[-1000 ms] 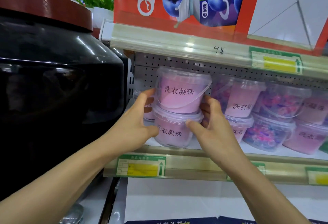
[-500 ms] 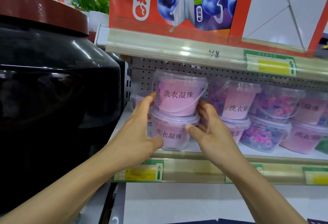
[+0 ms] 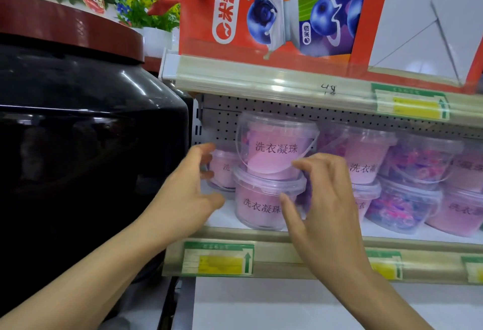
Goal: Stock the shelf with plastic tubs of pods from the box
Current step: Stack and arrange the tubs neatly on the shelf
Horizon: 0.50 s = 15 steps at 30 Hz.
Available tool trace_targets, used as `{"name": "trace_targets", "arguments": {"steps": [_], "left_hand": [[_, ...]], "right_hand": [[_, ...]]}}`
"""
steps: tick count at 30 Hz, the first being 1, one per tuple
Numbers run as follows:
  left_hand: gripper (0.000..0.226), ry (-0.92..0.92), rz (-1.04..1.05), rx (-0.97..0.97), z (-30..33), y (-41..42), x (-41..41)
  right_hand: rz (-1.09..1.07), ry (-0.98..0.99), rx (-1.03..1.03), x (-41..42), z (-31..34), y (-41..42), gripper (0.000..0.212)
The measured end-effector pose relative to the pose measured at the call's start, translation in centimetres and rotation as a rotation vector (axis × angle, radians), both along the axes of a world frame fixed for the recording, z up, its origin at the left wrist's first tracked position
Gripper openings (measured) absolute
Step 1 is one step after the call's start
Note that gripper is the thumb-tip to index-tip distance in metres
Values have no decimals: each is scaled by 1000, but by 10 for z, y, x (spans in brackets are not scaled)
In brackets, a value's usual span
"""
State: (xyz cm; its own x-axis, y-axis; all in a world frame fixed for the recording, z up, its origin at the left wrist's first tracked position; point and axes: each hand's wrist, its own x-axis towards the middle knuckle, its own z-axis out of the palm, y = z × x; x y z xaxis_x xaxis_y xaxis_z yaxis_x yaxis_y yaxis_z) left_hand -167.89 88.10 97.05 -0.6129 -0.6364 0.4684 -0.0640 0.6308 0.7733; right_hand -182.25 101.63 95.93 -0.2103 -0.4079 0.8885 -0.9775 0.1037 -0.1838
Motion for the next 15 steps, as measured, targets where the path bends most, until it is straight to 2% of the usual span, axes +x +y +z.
{"name": "trace_targets", "arguments": {"steps": [3, 9, 12, 15], "left_hand": [[64, -34, 112, -69, 2, -15, 4], [60, -145, 218, -208, 2, -47, -19], [60, -205, 224, -176, 3, -61, -37], [46, -234, 278, -113, 5, -72, -52]], "right_hand": [[-79, 132, 51, 0, -5, -10, 36], [-92, 104, 44, -2, -8, -16, 34], [-104, 69, 29, 1, -7, -12, 34], [-119, 14, 21, 3, -8, -9, 33]]}}
